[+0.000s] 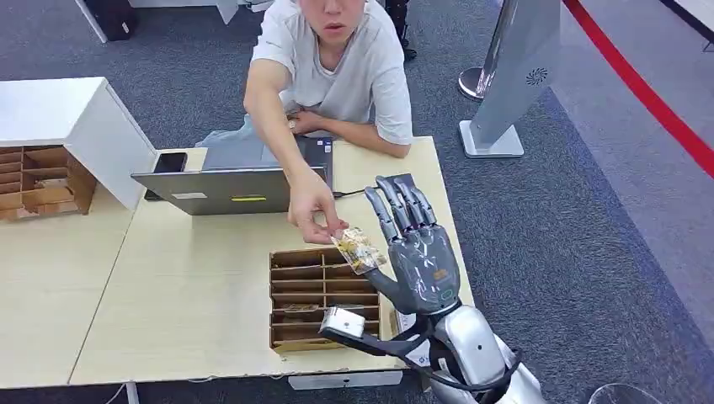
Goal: Pass the card to the sensor for recognition and then transmit it.
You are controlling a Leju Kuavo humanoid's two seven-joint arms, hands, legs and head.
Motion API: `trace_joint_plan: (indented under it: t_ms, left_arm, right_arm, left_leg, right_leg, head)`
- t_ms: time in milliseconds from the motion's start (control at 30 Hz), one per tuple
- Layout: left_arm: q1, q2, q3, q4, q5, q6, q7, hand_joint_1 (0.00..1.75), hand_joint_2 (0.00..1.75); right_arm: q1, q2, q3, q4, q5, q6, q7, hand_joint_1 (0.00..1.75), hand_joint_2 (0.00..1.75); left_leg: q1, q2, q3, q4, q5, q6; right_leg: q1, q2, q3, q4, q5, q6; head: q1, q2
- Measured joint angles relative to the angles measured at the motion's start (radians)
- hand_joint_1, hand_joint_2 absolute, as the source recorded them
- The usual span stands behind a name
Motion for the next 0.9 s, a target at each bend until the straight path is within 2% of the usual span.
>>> trace_joint_plan:
  t_ms: [33, 67, 133, 900]
  left_arm:
    - [0.0, 0.0, 0.0, 0.0, 0.0, 0.0, 0.0, 0.0, 0.0]
    - [0.0, 0.0, 0.0, 0.0, 0.0, 0.0, 0.0, 0.0, 0.0]
    - [0.0, 0.0, 0.0, 0.0, 0.0, 0.0, 0.0, 0.0, 0.0]
    - [-0.001, 0.0, 0.0, 0.0, 0.0, -0.001, 0.003, 0.0, 0.0]
  right_arm:
    - [0.0, 0.0, 0.0, 0.001, 0.0, 0.0, 0.0, 0.47, 1.75]
    - [0.0, 0.0, 0.0, 0.002, 0.0, 0.0, 0.0, 1.4, 1.75]
    - [0.0, 0.0, 0.0, 0.004, 0.0, 0.001, 0.0, 1.71, 1.75]
    - [-0.006, 0.011, 0.002, 0.005, -0.018, 0.014, -0.003, 1.75, 1.75]
  left_leg:
    - [0.0, 0.0, 0.0, 0.0, 0.0, 0.0]
    - [0.0, 0.0, 0.0, 0.0, 0.0, 0.0]
    - [0.0, 0.0, 0.0, 0.0, 0.0, 0.0]
    - [0.0, 0.0, 0.0, 0.0, 0.0, 0.0]
  right_leg:
    - [0.0, 0.0, 0.0, 0.0, 0.0, 0.0]
    - [0.0, 0.0, 0.0, 0.0, 0.0, 0.0]
    - [0.0, 0.0, 0.0, 0.0, 0.0, 0.0]
    - [0.0, 0.0, 0.0, 0.0, 0.0, 0.0]
  head:
    - [0.0, 0.0]
    - [0.0, 0.0]
    - [0.0, 0.0]
    - [0.0, 0.0]
